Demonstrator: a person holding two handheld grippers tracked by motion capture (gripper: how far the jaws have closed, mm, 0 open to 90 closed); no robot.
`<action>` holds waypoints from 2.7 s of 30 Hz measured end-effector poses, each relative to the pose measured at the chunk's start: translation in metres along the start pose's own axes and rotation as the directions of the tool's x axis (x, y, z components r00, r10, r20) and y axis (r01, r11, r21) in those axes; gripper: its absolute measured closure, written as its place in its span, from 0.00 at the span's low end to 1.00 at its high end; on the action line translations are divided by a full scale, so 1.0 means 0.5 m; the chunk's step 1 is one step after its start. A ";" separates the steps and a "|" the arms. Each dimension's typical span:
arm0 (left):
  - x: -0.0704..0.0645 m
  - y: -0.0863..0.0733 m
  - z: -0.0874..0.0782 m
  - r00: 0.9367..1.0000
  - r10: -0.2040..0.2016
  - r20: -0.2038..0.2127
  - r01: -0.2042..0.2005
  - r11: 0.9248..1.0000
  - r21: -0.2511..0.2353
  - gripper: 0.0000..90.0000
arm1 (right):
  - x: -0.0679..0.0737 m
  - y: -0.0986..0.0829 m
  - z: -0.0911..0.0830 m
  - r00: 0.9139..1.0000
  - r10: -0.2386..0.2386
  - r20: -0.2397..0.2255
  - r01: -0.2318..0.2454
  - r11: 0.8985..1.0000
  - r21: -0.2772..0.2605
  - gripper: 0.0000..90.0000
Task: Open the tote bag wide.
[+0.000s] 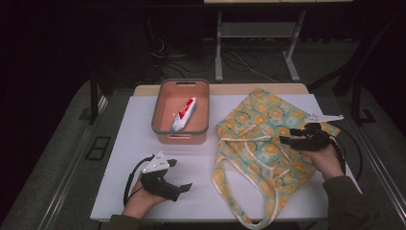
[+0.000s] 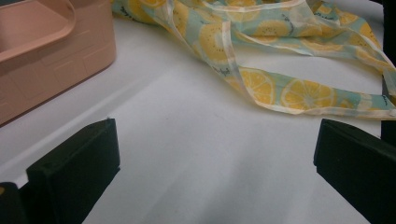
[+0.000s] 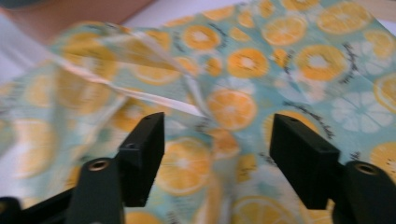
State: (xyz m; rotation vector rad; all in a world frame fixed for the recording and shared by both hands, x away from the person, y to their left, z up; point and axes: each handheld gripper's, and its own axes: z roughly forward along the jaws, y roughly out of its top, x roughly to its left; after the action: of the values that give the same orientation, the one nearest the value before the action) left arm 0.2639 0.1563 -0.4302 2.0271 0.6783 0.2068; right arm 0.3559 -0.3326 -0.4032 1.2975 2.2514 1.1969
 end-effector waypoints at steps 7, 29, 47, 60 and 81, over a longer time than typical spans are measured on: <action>0.000 0.001 0.000 1.000 0.001 -0.001 -0.001 1.000 0.000 0.00 | 0.100 -0.006 -0.027 0.985 -0.105 -0.134 0.111 0.993 0.036 0.43; -0.002 0.001 0.003 1.000 0.002 0.004 -0.002 1.000 0.006 0.00 | 0.207 -0.048 0.109 0.945 -0.273 -0.181 0.307 0.932 0.195 0.65; -0.003 0.002 0.001 1.000 0.009 0.006 -0.009 1.000 0.006 0.00 | 0.231 -0.058 0.095 0.923 -0.284 -0.261 0.334 0.926 0.176 1.00; -0.004 0.003 0.000 1.000 0.009 0.000 -0.009 1.000 0.003 0.00 | 0.151 -0.017 0.053 0.962 -0.253 -0.102 0.264 0.959 0.103 0.99; -0.004 0.003 0.000 1.000 0.013 0.002 -0.013 1.000 0.001 0.00 | 0.146 -0.018 0.064 0.961 -0.164 -0.223 0.186 0.979 0.079 0.48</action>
State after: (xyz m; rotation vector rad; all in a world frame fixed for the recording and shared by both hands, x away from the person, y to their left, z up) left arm 0.2627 0.1546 -0.4285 2.0329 0.6648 0.2117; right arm 0.3289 -0.2587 -0.4185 1.0158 2.5480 1.2262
